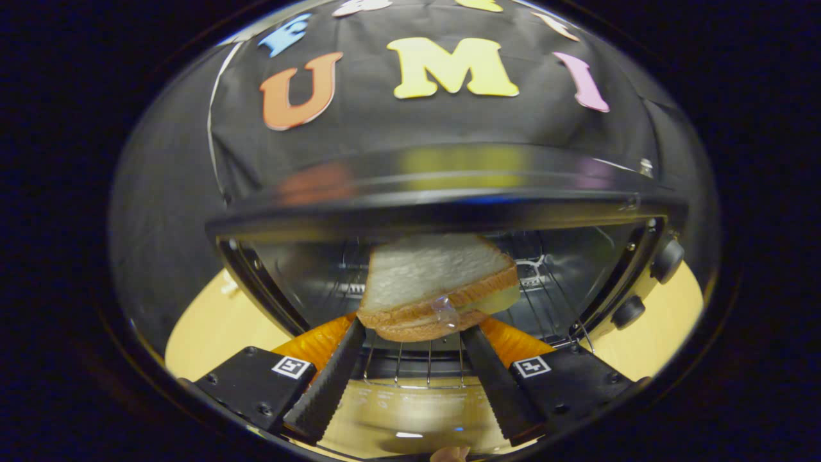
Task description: Open the toaster oven, put the food inside, and close the toaster oven door.
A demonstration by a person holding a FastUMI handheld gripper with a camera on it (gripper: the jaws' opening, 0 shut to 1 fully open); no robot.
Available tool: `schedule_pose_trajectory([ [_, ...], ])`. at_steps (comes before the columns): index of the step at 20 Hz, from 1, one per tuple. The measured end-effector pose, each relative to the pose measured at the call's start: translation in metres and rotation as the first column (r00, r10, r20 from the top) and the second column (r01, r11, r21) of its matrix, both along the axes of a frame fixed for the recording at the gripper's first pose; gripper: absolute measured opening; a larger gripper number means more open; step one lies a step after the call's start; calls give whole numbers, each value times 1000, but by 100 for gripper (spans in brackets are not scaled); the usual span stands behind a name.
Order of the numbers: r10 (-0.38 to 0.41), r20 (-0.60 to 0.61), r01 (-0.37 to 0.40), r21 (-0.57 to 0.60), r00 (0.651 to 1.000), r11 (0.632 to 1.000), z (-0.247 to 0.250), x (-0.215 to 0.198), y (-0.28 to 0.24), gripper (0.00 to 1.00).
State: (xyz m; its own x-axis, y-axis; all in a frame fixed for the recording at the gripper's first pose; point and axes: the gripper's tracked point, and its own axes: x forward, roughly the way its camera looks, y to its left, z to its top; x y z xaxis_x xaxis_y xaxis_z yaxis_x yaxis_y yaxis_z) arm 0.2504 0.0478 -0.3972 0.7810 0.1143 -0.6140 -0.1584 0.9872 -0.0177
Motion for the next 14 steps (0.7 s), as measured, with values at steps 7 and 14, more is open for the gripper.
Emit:
schedule_pose_trajectory([
  [7, -24, -68, 21, -54, 997, 998, 3, -30, -2, 100],
  [14, -70, -158, 77, 38, 985, 996, 8, -90, -20, 100],
])
